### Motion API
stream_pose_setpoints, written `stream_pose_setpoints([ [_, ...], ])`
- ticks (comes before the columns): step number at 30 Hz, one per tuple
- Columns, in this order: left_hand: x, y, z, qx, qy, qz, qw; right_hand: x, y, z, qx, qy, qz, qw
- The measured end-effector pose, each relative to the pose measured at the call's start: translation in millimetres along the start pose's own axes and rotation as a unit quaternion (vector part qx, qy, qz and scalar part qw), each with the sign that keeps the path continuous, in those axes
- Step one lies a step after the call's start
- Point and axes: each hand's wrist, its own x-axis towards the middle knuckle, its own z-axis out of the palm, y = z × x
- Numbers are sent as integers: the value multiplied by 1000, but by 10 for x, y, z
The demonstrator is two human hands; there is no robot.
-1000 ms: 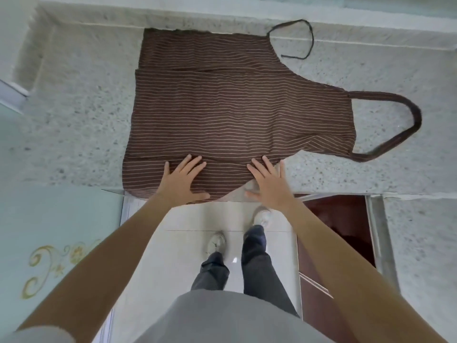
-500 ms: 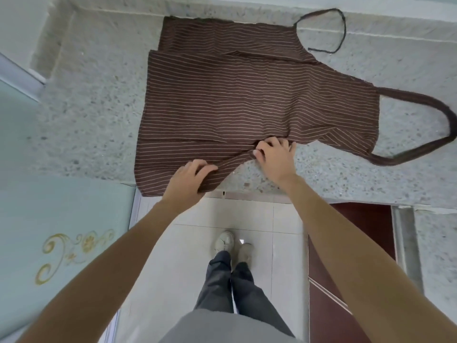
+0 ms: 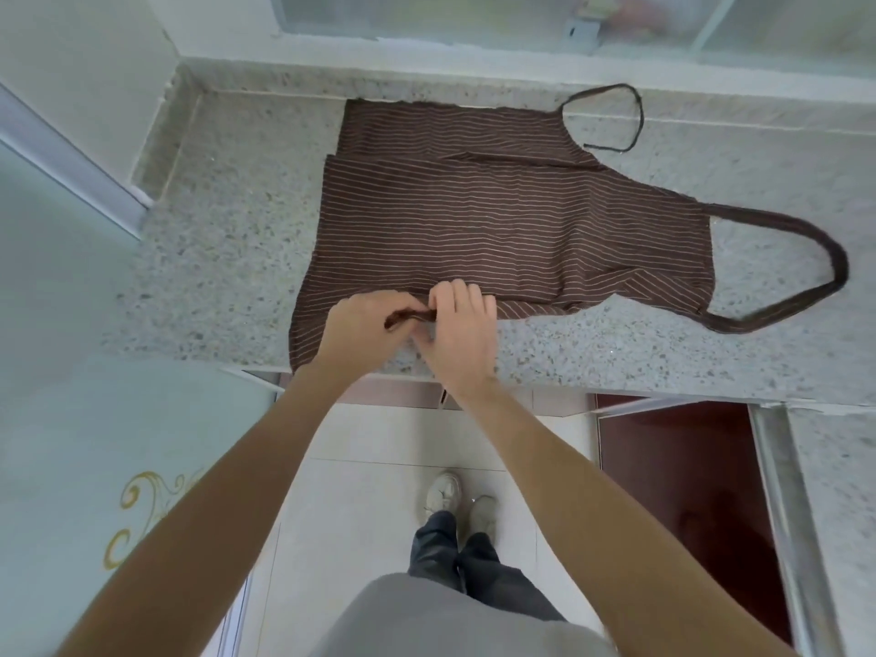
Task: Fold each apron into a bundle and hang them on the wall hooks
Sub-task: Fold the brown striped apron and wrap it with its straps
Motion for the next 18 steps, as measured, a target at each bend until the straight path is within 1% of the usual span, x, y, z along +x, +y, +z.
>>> stream_pose_setpoints([
  [2,-10,-33,-60,20,34,19,999,45,40,-47,-25,14,-12,1000],
  [5,-43,-111,-183,23,74,3,997,47,202,-197,-48,34,18,998],
  [9,-73,-85,-273,24,81,12,996,-13,379,-393,-77,24,29,996],
  [11,-79,-42,-285,32,76,19,996,-30,441,-478,-93,32,57,993],
  [13,-93,-67,-294,37,73,3,997,-83,573,-569,-97,51,98,989],
  [15,-146,-114,-306,40,63,-18,997,-215,745,-681,-85,59,112,988],
  [18,-268,-199,-254,22,-3,-35,999,-496,951,-848,-36,19,102,994],
])
